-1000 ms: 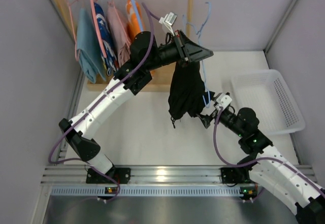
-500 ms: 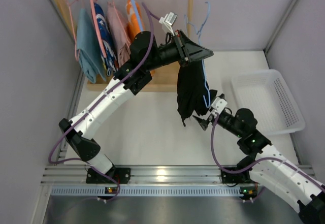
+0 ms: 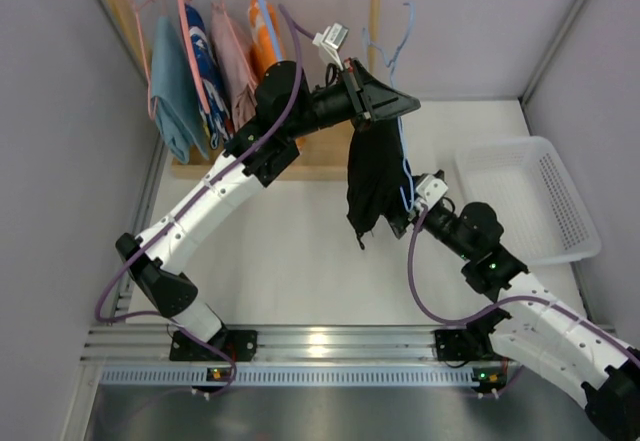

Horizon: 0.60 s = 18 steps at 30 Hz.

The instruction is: Remove the trousers from the hanger

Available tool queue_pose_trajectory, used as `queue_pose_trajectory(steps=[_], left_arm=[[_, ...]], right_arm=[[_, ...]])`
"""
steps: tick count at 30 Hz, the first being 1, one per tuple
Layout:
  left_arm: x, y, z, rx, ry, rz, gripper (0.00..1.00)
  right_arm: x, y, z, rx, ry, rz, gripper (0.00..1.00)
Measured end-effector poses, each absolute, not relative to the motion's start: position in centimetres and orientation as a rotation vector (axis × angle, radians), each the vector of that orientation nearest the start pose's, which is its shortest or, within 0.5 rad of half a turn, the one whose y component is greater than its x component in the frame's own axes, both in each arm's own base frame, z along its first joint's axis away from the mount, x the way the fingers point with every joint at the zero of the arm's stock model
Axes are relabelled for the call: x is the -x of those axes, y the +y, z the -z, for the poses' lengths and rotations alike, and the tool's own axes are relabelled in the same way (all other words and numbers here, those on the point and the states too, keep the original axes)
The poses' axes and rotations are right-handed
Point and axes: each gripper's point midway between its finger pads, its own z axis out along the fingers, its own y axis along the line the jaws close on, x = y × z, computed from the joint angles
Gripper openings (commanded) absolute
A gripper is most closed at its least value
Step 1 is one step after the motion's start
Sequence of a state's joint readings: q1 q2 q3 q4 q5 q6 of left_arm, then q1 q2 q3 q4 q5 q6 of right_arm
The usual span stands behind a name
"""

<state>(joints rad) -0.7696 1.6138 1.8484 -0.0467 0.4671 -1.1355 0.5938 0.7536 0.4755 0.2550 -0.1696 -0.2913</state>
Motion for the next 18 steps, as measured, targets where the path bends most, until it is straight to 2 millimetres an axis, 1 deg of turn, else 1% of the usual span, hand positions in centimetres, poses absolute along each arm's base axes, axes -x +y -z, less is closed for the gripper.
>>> queue_pose_trajectory(steps=[3, 4, 6, 7, 9, 10, 12, 13, 18], left_arm=[[-25.8, -40.7, -51.6, -0.162, 1.693, 1.838, 0.0], [-25.8, -40.7, -51.6, -0.162, 1.693, 1.838, 0.0], [-25.8, -40.7, -51.6, -0.162, 1.692, 1.839, 0.0], [-25.8, -40.7, -51.6, -0.162, 1.692, 1.839, 0.0], [-25.8, -40.7, -51.6, -0.162, 1.691, 1.839, 0.0], [-25.8, -40.7, -51.6, -0.161, 1.692, 1.838, 0.0], [-25.8, -40.5, -51.5, -0.158, 1.695, 1.836, 0.0], [-25.8, -40.4, -51.4, -0.156, 1.696, 1.834, 0.0], [-26.0, -39.8, -51.1, -0.139, 1.704, 1.825, 0.0]], right_arm=[[-26.5, 19.8, -24.7, 0.784, 1.378, -0.367, 0.85], [-26.6, 19.8, -24.9, 0.779, 1.376, -0.364, 0.79], [-26.7, 19.6, -25.0, 0.771, 1.374, -0.354, 0.73], [-26.7, 19.5, -25.0, 0.766, 1.375, -0.349, 0.65], [-26.7, 19.4, -25.3, 0.761, 1.368, -0.34, 0.54], [-26.7, 19.3, -25.4, 0.759, 1.363, -0.335, 0.41], [-26.6, 19.1, -25.7, 0.757, 1.353, -0.33, 0.29], [-26.6, 19.0, -25.8, 0.758, 1.35, -0.326, 0.2], [-26.3, 18.4, -26.1, 0.769, 1.353, -0.305, 0.04]])
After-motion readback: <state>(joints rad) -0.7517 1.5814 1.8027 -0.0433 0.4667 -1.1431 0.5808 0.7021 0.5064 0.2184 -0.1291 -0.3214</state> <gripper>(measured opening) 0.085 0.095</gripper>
